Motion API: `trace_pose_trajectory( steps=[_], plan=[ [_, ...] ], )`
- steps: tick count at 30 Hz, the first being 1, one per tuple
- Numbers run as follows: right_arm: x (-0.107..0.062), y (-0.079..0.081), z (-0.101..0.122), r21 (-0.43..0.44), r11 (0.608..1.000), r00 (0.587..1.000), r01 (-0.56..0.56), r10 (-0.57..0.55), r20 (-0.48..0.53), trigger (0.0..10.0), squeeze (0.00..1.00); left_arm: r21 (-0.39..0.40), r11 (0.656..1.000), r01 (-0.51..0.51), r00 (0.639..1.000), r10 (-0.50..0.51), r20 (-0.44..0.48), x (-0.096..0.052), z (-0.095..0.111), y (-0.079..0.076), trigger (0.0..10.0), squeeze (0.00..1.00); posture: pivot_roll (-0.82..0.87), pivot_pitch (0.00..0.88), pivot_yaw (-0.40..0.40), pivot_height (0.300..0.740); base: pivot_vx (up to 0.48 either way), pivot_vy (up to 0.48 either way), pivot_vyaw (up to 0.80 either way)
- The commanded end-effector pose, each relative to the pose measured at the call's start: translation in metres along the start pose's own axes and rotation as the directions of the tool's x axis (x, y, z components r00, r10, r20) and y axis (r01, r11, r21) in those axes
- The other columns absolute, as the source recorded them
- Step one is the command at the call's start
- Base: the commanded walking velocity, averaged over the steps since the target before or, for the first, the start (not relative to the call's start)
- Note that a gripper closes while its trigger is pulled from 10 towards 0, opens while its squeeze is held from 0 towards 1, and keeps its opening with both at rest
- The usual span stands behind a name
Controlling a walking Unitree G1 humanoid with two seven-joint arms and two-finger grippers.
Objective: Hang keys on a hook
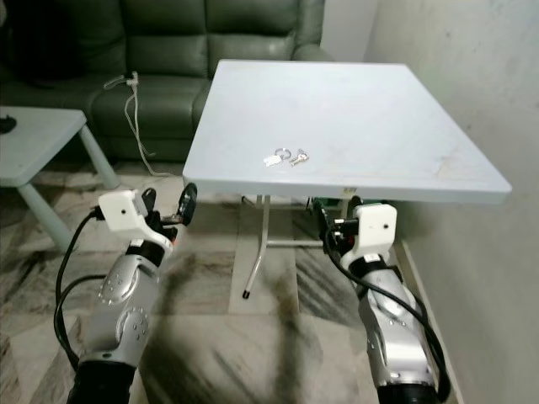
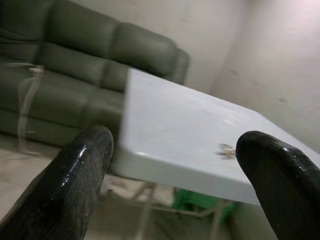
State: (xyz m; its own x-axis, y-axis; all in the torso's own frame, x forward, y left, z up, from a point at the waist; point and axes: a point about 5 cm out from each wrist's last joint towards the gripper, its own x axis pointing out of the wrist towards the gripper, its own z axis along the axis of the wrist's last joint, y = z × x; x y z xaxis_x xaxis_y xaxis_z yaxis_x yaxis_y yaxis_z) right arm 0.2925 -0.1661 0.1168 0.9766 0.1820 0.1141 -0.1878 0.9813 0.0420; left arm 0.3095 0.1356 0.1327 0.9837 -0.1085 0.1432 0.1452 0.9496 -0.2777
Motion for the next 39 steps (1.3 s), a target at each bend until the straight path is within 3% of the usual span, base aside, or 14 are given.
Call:
trace_pose_trajectory(
  steps=[1, 39],
  plan=[
    [0.0047, 0.0067, 0.0069, 0.006, 1.0, 0.999, -0.022, 0.022, 0.028, 10.0, 0.0, 0.008, 1.0, -0.007, 1.0, 0.007, 0.0, 0.0002, 0.0021, 0.0046, 10.0, 0.0, -0.01, 0.0, -0.057, 0.74, 0.0, 0.379, 0.0],
    [0.005, 0.0079, 0.0068, 0.005, 0.999, 0.999, -0.034, 0.034, 0.027, 10.0, 0.0, 0.009, 1.0, -0.015, 1.0, 0.015, 0.001, 0.0005, 0.0014, 0.004, 10.0, 0.0, -0.01, 0.0, -0.063, 0.74, 0.0, 0.371, 0.0]
  ],
)
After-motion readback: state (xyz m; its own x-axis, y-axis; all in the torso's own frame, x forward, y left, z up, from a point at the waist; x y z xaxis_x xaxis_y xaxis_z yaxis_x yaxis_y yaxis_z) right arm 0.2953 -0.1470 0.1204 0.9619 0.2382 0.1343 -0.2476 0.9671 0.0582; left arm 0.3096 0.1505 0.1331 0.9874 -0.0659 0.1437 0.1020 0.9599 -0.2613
